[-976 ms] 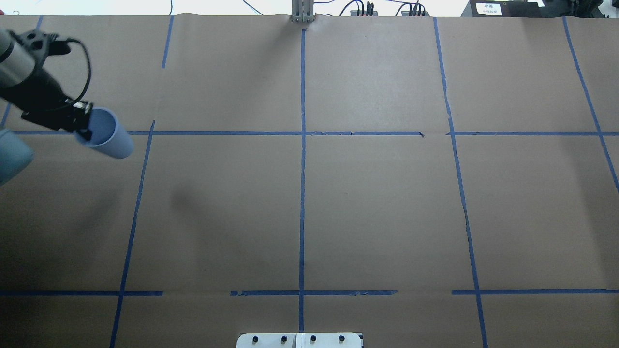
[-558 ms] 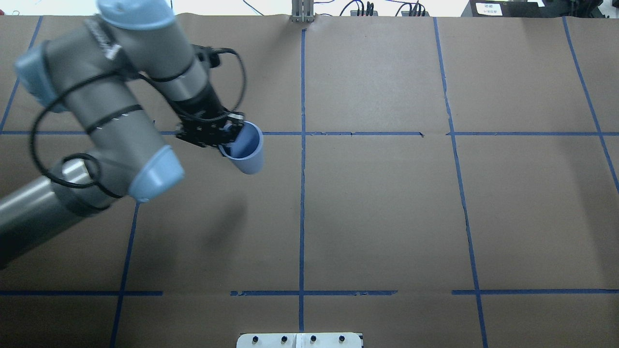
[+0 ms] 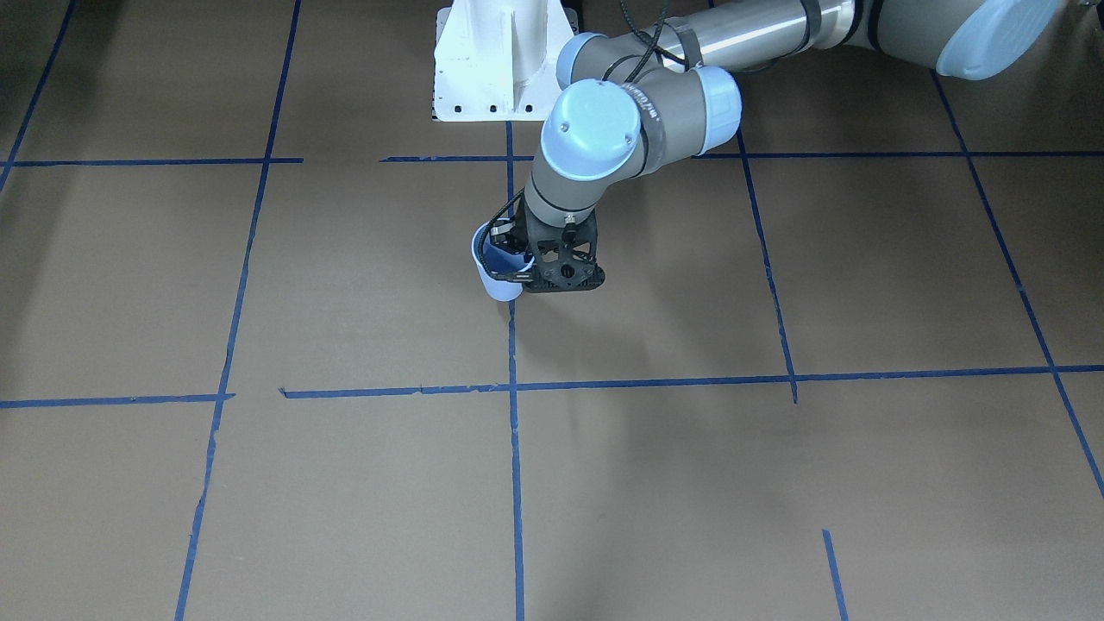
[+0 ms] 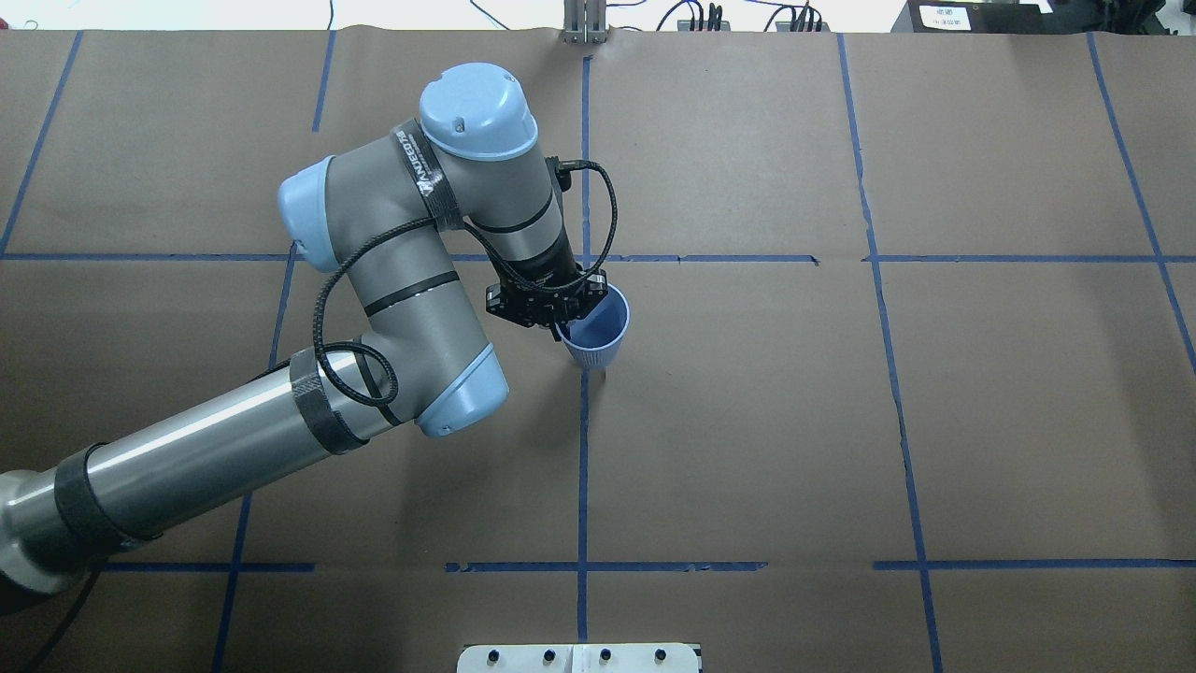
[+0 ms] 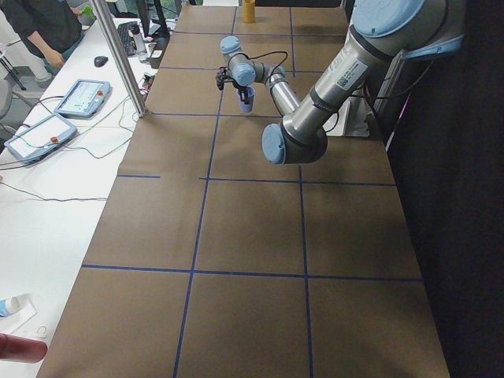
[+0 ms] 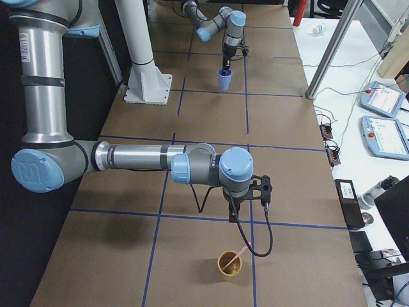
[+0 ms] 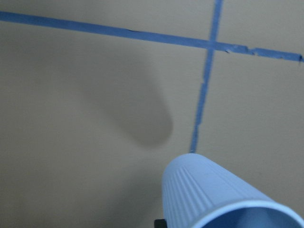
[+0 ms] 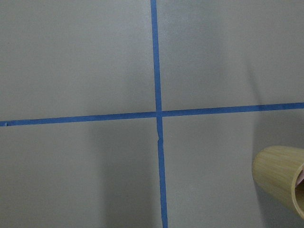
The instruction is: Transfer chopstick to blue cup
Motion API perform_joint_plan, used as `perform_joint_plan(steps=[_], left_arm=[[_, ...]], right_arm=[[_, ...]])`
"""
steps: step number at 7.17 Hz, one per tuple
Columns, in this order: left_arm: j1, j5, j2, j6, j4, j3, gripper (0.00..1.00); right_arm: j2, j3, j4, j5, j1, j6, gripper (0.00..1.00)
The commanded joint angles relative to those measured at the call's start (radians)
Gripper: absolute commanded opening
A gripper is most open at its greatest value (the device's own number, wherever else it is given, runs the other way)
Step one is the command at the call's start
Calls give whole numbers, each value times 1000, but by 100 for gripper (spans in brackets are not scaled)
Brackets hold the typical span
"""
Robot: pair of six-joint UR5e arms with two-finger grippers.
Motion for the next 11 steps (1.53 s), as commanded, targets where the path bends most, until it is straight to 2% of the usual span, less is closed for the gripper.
perform_joint_plan(steps=[1, 2, 3, 4, 6, 8, 9, 11], left_arm=[[9, 10, 2, 0, -13, 22, 3], [9, 12, 2, 0, -11, 25, 4], [9, 10, 2, 0, -11, 30, 17], [9, 10, 2, 0, -13, 33, 49], [7, 12, 10, 3, -10, 30, 100], [-23, 22, 25, -2, -2, -1, 100], [-54, 15, 53, 0, 6, -54, 100], [-115, -57, 84, 3, 59, -161, 100]], right_arm=[[1, 4, 1, 0, 0, 0, 100], [2, 5, -1, 0, 0, 2, 100], [2, 4, -1, 0, 0, 0, 100], [2, 4, -1, 0, 0, 0, 100], [2, 4, -1, 1, 0, 0, 100], [1, 1, -1, 1, 0, 0, 100], [1, 2, -1, 1, 0, 0, 100], [2, 4, 1, -2, 0, -1, 100]])
